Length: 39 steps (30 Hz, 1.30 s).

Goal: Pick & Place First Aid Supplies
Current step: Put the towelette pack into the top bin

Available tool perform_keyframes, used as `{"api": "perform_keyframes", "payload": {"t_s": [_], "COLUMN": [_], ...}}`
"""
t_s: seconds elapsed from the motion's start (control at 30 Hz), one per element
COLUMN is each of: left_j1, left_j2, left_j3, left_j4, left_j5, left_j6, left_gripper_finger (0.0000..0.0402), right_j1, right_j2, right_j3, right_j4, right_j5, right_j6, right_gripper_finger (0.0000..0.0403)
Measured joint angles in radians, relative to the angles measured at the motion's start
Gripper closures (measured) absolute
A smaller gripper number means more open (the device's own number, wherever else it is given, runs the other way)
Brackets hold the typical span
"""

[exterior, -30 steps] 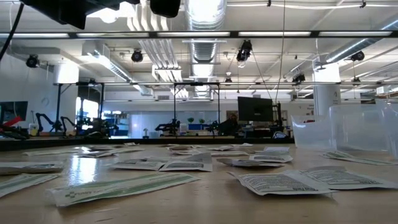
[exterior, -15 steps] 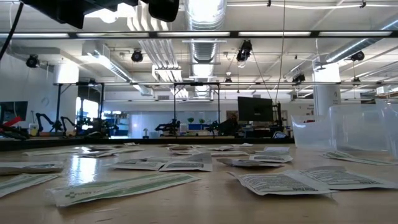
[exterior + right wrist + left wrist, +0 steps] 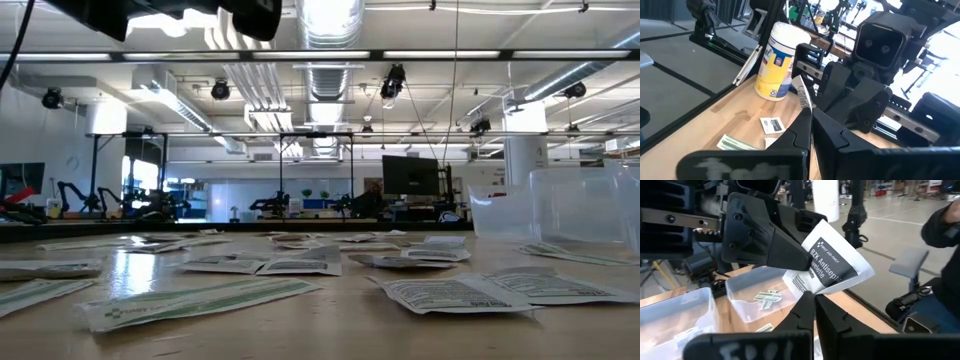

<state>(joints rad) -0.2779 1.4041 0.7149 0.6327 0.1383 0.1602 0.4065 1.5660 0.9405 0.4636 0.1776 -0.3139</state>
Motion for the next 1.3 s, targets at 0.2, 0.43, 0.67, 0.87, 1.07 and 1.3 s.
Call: {"api": "perform_keyframes", "payload": {"t_s": [0.2,0.43,0.67,0.87,1.07,1.3], "left_j1": [0.0,0.0,0.0,-0.002,-0.002,-0.002], "left_j2": [-0.024,-0.051,-0.108,-0.149,-0.16,-0.161], "left_j3": [0.0,0.0,0.0,0.0,0.0,0.0], "left_j4": [-0.04,-0.093,-0.259,-0.366,-0.404,-0.448], "left_j5": [-0.043,-0.203,-0.305,-0.323,-0.324,-0.401], "left_j6": [0.0,-0.005,-0.011,-0.029,-0.03,-0.03], "left_gripper_finger": [0.0357,0.0303,0.0276,0.0279,0.028,0.028], "right_j1": [0.0,0.001,0.001,0.001,0.001,0.001], "right_j2": [-0.008,-0.009,-0.067,-0.168,-0.289,-0.415], "right_j3": [0.0,0.0,0.0,0.0,-0.001,-0.01], "right_j4": [-0.021,-0.06,-0.218,-0.432,-0.659,-0.887], "right_j5": [0.007,0.012,0.139,0.224,0.344,0.557], "right_j6": [0.013,0.033,0.078,0.144,0.244,0.403], "right_gripper_finger": [0.0395,0.0395,0.0395,0.0395,0.0395,0.0394]}}
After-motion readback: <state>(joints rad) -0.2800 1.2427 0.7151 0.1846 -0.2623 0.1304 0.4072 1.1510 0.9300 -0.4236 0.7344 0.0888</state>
